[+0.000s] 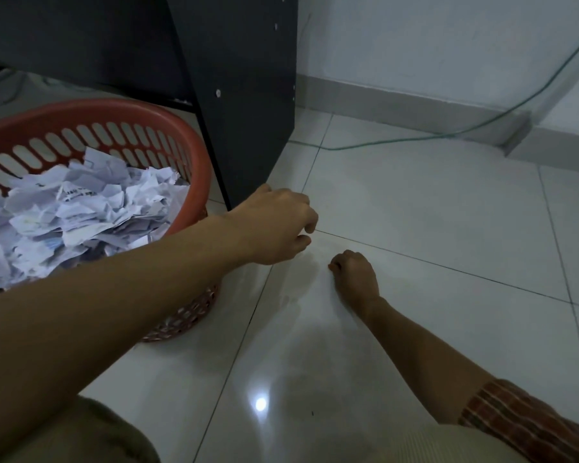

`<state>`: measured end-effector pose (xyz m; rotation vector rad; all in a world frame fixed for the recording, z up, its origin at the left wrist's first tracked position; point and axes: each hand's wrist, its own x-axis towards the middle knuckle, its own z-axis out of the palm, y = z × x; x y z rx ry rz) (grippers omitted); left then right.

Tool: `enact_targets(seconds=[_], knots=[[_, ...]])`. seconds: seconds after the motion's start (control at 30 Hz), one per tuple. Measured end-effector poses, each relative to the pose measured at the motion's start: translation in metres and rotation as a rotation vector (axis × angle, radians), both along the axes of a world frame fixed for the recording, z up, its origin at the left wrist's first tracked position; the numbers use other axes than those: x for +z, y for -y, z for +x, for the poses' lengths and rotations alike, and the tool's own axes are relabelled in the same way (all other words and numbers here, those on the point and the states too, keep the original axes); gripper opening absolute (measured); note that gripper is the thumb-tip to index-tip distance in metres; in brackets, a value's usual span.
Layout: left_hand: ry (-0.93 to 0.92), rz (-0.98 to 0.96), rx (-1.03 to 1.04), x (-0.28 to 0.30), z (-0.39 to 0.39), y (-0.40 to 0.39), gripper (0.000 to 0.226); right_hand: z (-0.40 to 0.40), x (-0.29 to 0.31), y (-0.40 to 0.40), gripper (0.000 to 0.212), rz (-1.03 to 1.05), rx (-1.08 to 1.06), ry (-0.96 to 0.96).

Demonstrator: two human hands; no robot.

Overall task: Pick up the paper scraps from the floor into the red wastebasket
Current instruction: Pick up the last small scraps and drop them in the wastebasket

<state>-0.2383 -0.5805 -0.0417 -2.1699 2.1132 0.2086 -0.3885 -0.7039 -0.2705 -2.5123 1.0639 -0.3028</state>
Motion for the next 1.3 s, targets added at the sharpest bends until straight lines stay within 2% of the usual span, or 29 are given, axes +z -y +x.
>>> enact_targets(seconds=[0.17, 0.27, 0.37, 0.47, 0.53, 0.73, 0.9, 1.07, 1.17, 1.23, 1.3], knots=[[-0.002, 0.008, 0.02, 0.003, 0.002, -0.003, 0.031, -0.003, -0.008, -0.001, 0.016, -0.176, 0.109, -0.222], [-0.01, -0.029, 0.027, 0.014, 0.005, -0.012, 0.03, -0.013, -0.008, -0.004, 0.017, -0.188, 0.133, -0.285], [-0.024, -0.067, 0.026, 0.024, 0.008, -0.015, 0.029, -0.023, -0.004, 0.004, 0.017, -0.027, 0.105, -0.207], [-0.052, -0.111, 0.031, 0.034, 0.01, -0.022, 0.027, -0.032, 0.003, 0.003, 0.016, 0.193, -0.007, -0.012], [-0.052, -0.135, 0.028, 0.039, 0.009, -0.026, 0.027, -0.036, 0.004, -0.006, 0.014, 0.233, -0.005, 0.015], [-0.039, -0.112, -0.001, 0.04, 0.011, -0.035, 0.027, -0.039, 0.0, -0.027, 0.008, 0.126, 0.002, 0.081], [-0.051, -0.086, 0.001, 0.04, 0.012, -0.039, 0.027, -0.042, -0.008, -0.036, 0.007, -0.073, 0.078, 0.079], [-0.057, -0.055, 0.007, 0.038, 0.014, -0.039, 0.027, -0.039, -0.004, -0.033, 0.026, -0.317, 0.289, -0.143], [-0.081, -0.059, 0.009, 0.04, 0.016, -0.039, 0.027, -0.026, 0.008, -0.034, 0.026, -0.408, 0.287, -0.355], [-0.09, -0.092, 0.009, 0.043, 0.016, -0.04, 0.027, -0.015, 0.017, -0.027, 0.018, -0.39, 0.217, -0.499], [-0.094, -0.133, 0.002, 0.047, 0.016, -0.04, 0.027, -0.012, 0.025, -0.016, 0.026, -0.214, 0.116, -0.508]])
